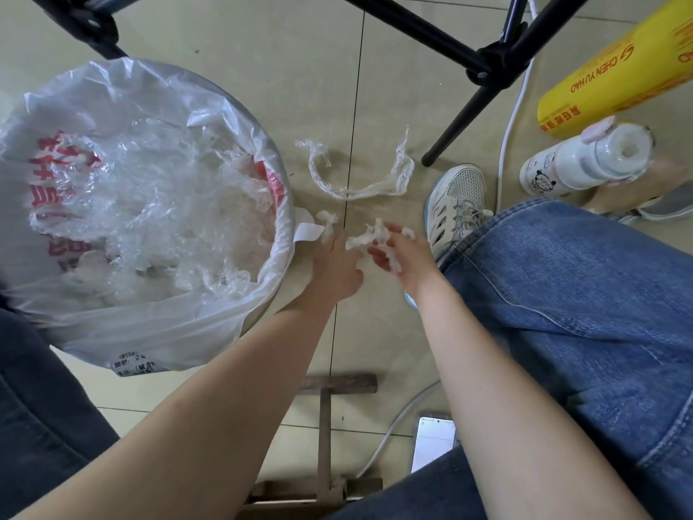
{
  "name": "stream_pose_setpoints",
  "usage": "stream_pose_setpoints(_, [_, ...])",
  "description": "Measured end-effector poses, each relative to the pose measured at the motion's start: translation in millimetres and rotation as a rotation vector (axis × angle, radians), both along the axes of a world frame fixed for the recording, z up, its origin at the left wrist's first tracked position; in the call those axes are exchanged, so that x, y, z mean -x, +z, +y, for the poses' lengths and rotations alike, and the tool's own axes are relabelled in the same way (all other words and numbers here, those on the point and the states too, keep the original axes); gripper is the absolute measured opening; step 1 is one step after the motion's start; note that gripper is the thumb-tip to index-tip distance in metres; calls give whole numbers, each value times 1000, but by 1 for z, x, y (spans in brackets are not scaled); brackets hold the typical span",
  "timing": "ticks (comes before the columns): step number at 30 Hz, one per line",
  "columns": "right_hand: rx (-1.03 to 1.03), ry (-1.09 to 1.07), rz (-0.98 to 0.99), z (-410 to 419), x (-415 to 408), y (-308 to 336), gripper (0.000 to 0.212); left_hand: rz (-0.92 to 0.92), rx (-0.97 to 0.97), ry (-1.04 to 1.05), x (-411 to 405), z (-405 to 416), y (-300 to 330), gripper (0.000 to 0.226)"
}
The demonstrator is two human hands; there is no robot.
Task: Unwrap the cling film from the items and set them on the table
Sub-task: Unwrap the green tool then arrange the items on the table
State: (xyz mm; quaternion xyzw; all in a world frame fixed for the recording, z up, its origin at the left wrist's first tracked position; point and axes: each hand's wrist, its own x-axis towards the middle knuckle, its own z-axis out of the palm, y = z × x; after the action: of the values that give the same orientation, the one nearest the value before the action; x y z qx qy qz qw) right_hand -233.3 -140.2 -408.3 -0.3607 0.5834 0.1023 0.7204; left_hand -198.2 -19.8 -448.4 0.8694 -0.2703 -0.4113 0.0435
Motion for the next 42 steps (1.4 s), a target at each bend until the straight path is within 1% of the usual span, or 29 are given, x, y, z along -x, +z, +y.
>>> stream_pose_setpoints(2, [-13,-12,-24,-1,0,1,19,2,-82,-113,-4,-3,-3,58])
stream_pose_setpoints(4, [-7,4,-37,-4,0,1,21,-23,-155,-226,-7,-5,-3,62])
stream_pose_setpoints(5, [6,11,-31,-5,0,0,23,-55,-162,-259,-8,-6,-3,60])
stream_pose_setpoints(6, [19,17,-17,-6,0,1,24,-88,-125,-245,-9,-7,-2,56])
stream_pose_setpoints(7, [30,17,3,-5,0,-1,21,-113,-47,-177,-9,-7,-3,50])
stream_pose_setpoints(9, [49,32,49,-3,2,-3,13,-139,191,104,-6,-7,-1,36])
stream_pose_setpoints(10, [49,51,67,-2,2,-3,12,-140,321,253,-4,-7,1,29])
stream_pose_setpoints(11, [38,75,72,-1,3,-5,17,-139,436,371,-1,-7,6,22])
stream_pose_setpoints(13, [-12,120,58,0,3,-10,36,-131,578,460,8,-8,20,16])
stream_pose_setpoints(14, [-18,140,51,1,2,-10,38,-109,621,461,14,-8,28,16])
stream_pose_setpoints(15, [-2,153,42,2,2,-10,33,-80,653,457,20,-8,36,18])
stream_pose_setpoints(16, [35,158,32,3,1,-10,22,-60,676,464,24,-7,42,21])
stream_pose_setpoints(17, [87,152,28,3,1,-13,11,-54,688,485,26,-6,44,25])
stream_pose_setpoints(18, [125,133,21,2,1,-12,8,-72,699,515,26,-6,45,27])
stream_pose_setpoints(20, [156,90,2,1,1,-12,11,-135,689,594,19,-8,38,27])
stream_pose_setpoints(21, [161,80,-5,0,1,-13,12,-165,648,634,13,-9,36,27])
stream_pose_setpoints(23, [149,64,0,0,0,-15,15,-173,476,654,0,-10,32,30])
stream_pose_setpoints(25, [105,25,3,0,-2,-13,18,-102,279,589,-9,-8,27,39])
stream_pose_setpoints(26, [79,7,6,1,-2,-12,18,-64,213,546,-13,-6,22,42])
stream_pose_setpoints(28, [55,21,25,2,-2,-14,14,17,124,489,-18,-3,11,47])
stream_pose_setpoints(30, [55,67,41,4,-2,-13,10,112,72,522,-18,-3,1,54])
stream_pose_setpoints(31, [55,76,41,5,-3,-11,9,130,82,556,-18,-5,-1,54])
stream_pose_setpoints(33, [43,47,20,5,-5,-11,14,66,182,594,-18,-8,0,44])
stream_pose_setpoints(35, [42,7,-27,2,-5,-10,18,-35,352,663,-17,-11,5,28])
stream_pose_setpoints(36, [38,0,-45,1,-4,-9,19,-49,446,726,-16,-14,9,23])
stream_pose_setpoints(38, [-21,-24,-71,-2,-4,-11,22,0,592,820,-11,-20,18,24])
stream_pose_setpoints(40, [-88,-83,-101,-4,-7,-9,29,92,644,831,-5,-28,26,25])
stream_pose_setpoints(41, [-107,-113,-108,-5,-8,-8,31,98,646,810,-3,-31,29,22])
stream_pose_setpoints(42, [-117,-139,-112,-7,-10,-7,30,58,633,769,-3,-33,29,18])
